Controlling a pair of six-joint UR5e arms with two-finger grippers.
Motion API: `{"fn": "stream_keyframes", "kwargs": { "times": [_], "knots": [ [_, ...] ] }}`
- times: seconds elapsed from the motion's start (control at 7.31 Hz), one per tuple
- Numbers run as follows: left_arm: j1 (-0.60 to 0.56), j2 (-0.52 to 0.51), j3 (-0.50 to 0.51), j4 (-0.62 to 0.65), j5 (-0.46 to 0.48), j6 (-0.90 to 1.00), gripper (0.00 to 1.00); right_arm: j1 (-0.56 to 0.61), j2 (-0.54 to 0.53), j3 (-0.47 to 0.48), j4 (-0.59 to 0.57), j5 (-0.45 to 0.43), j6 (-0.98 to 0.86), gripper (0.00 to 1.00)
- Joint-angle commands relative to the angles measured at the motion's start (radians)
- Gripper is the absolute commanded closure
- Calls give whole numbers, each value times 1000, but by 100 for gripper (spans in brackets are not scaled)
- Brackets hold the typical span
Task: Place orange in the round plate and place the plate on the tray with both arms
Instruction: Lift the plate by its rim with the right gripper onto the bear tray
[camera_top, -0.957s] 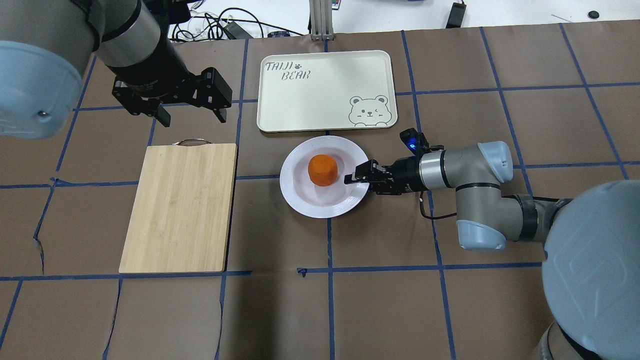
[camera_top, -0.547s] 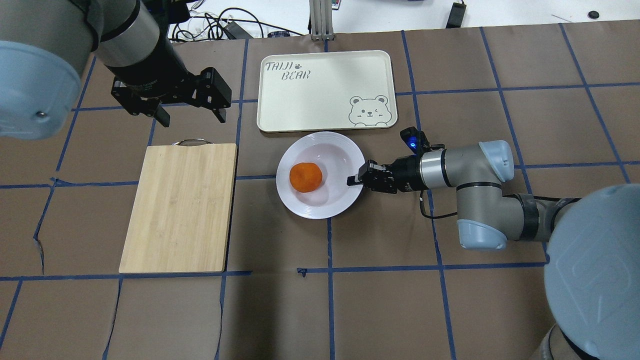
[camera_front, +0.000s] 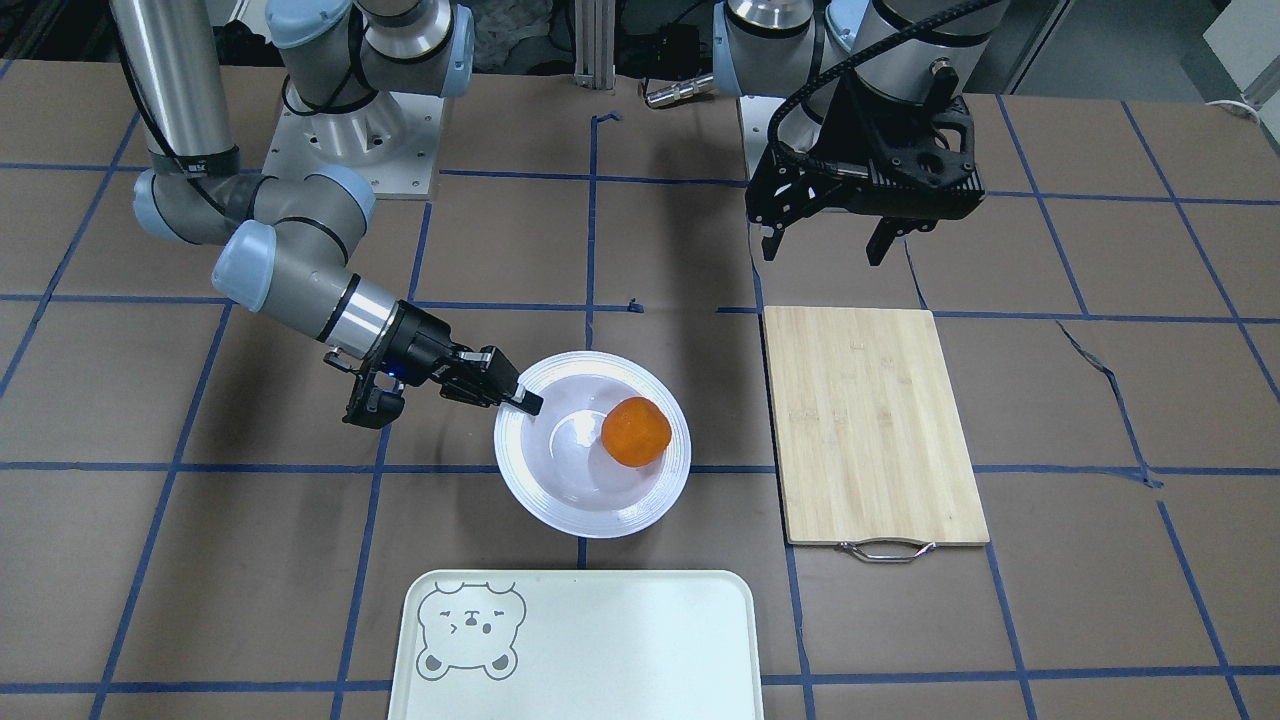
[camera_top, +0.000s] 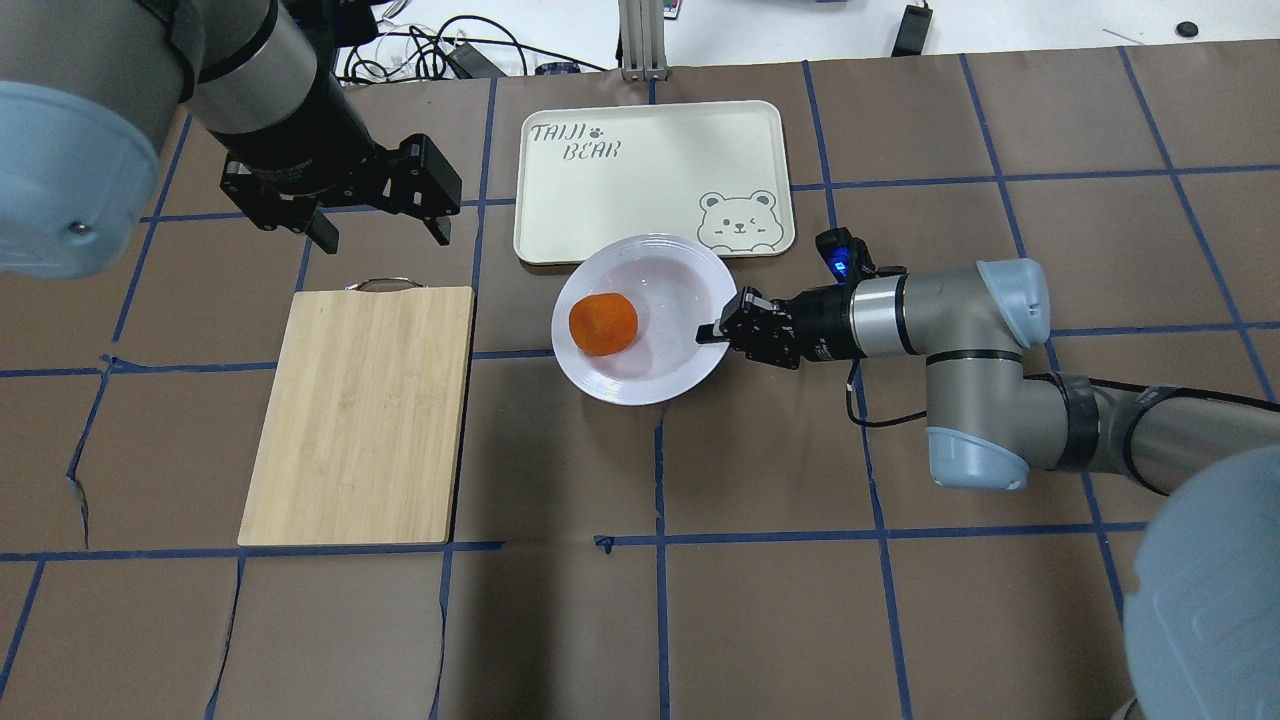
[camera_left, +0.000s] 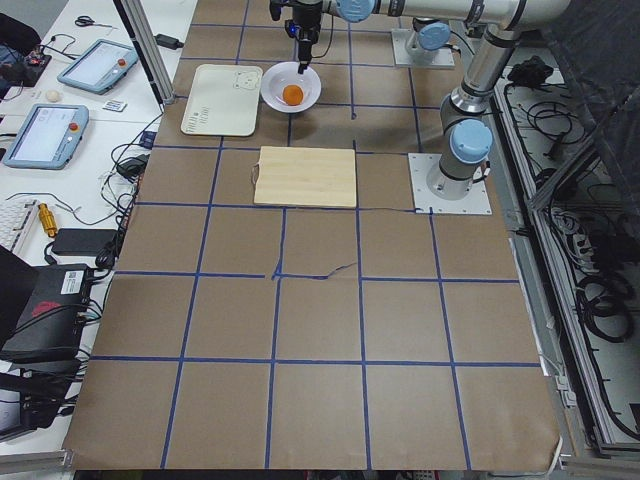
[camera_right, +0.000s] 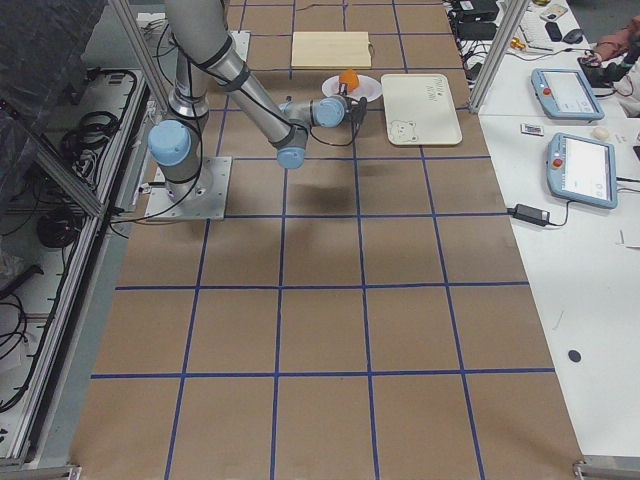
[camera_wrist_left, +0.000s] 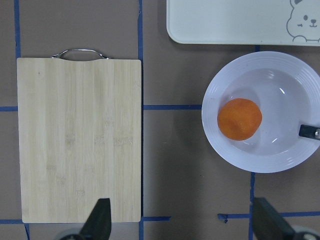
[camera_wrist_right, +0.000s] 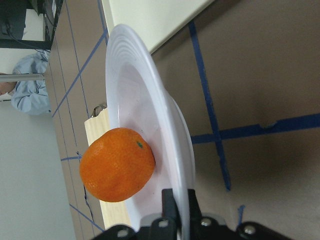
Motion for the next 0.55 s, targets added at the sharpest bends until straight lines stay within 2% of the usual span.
{"fn": "stream_keyframes", "kwargs": {
  "times": [0.0, 0.14, 0.41],
  "knots": [
    [0, 0, -2, 0, 0, 0, 0, -1, -6, -160, 99, 20, 154, 95],
    [0, 0, 0, 0, 0, 0, 0, 1, 31, -302, 237, 20, 139, 95],
    [0, 0, -2, -2, 0, 0, 0, 1, 240, -551, 269, 23, 133, 95]
  ]
}}
